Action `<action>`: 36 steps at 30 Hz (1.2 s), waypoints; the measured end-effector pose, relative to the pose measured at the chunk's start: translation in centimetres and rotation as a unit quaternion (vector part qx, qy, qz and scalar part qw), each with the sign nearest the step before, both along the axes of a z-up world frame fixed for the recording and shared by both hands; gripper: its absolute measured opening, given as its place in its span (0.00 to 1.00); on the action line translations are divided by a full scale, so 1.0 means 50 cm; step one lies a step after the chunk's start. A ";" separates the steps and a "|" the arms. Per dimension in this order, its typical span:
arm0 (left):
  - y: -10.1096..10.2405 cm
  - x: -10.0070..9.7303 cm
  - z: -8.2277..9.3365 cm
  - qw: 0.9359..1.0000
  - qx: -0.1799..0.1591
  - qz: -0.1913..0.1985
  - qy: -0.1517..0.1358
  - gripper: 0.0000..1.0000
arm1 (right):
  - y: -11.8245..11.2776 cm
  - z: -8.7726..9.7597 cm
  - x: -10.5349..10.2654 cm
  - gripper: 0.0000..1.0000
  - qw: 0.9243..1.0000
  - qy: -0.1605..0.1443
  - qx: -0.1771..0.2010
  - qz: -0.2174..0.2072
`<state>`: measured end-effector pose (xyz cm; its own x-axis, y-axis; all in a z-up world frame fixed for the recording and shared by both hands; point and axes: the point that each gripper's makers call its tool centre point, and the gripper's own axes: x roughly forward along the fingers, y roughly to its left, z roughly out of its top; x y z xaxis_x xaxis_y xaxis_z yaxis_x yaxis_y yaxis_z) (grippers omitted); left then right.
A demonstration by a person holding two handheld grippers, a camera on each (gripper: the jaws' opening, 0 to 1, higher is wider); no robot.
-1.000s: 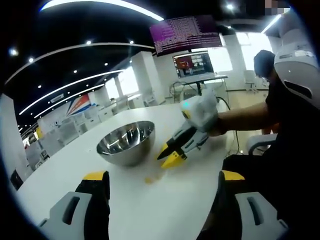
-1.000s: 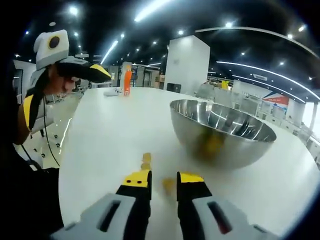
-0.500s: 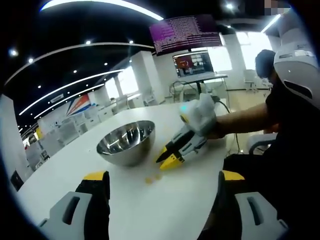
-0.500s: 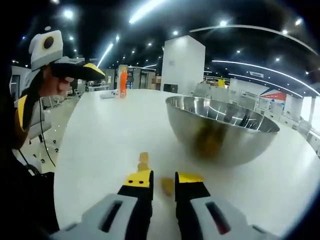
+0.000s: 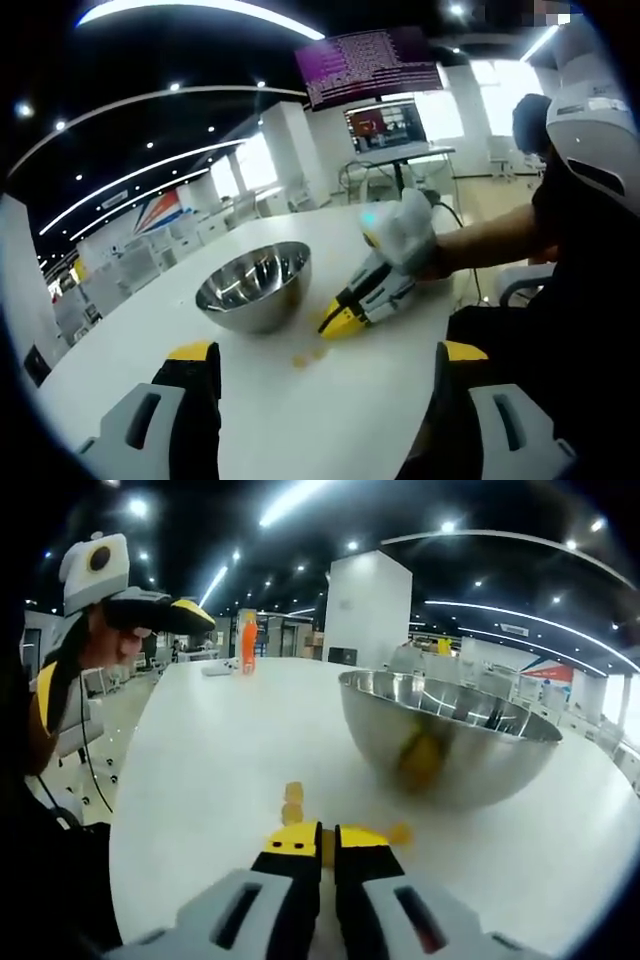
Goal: Pick up the QQ candy scattered on the table and place it into the stainless steel bowl on the table
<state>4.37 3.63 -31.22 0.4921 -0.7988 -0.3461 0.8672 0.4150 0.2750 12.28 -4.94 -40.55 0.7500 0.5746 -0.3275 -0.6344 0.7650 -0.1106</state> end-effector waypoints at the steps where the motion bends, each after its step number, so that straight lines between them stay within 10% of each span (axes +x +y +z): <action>1: 0.000 0.000 0.000 1.000 0.000 0.000 0.000 0.89 | 0.001 0.000 -0.001 0.04 1.000 0.002 0.001 0.000; 15: 0.006 0.008 -0.001 1.000 -0.002 0.008 0.003 0.89 | 0.016 0.032 -0.026 0.04 1.000 0.005 0.025 0.012; 22: 0.011 0.011 -0.001 1.000 -0.002 0.014 0.001 0.89 | 0.074 0.071 -0.108 0.04 0.993 0.045 0.077 0.078; 36: 0.010 0.014 0.001 1.000 -0.001 0.014 0.000 0.89 | 0.145 0.276 -0.234 0.04 0.979 -0.031 0.086 0.180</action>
